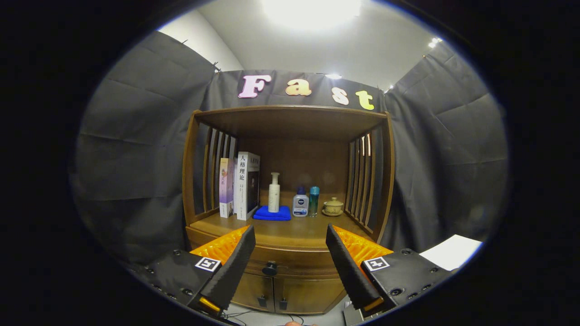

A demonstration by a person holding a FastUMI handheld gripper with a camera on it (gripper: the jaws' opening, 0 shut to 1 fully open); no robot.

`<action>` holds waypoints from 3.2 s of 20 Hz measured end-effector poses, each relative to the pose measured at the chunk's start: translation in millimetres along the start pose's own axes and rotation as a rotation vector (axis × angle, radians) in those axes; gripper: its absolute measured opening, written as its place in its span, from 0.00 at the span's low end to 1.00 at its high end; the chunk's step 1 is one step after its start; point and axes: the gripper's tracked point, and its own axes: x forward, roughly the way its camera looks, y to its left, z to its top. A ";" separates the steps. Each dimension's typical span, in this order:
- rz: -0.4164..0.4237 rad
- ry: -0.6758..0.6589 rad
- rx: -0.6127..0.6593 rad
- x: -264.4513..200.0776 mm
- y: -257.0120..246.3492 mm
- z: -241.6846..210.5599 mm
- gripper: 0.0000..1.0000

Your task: Pull open the drawer, take out the items inside it, and place them on the countertop above the cabinet.

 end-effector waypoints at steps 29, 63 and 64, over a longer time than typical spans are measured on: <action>0.019 0.293 0.051 126.7 40.6 -177.7 0.99; 0.021 0.318 0.062 144.6 56.0 -231.0 0.22; 0.021 0.317 0.060 141.4 55.2 -230.6 0.23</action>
